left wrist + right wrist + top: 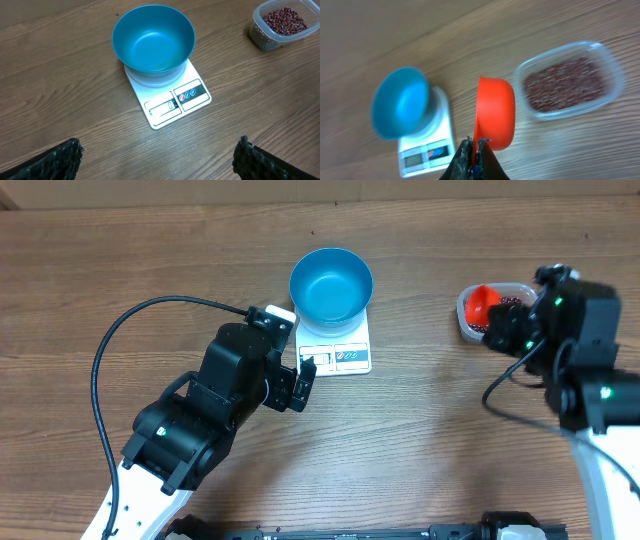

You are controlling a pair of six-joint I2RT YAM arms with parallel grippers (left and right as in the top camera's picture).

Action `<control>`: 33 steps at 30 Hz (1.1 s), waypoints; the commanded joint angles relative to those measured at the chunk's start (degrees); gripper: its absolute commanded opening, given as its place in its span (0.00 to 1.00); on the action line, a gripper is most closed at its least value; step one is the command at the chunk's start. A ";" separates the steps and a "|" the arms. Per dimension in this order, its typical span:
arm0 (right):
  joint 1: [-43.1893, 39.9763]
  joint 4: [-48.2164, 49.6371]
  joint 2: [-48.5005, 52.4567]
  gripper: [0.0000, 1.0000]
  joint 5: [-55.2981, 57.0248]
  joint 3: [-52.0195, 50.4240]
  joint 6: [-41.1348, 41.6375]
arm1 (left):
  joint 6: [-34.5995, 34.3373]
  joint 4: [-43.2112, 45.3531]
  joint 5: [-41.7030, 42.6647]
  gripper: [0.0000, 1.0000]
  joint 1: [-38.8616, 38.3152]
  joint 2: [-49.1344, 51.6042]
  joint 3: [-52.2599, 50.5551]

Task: Scoop item into bowl and weigh 150g on scale
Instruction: 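Lower the red scoop in the right gripper into the bean tub, then drag the red scoop through the red beans with the right gripper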

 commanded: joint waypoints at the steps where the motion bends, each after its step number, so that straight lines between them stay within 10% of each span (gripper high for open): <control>1: -4.09 -0.35 4.90 0.04 0.87 3.34 -7.39 | -0.13 0.22 -0.74 1.00 0.26 0.17 0.72; 33: -10.45 8.48 24.50 0.04 10.45 3.91 -27.23 | -0.13 0.20 -0.74 1.00 0.26 0.17 0.72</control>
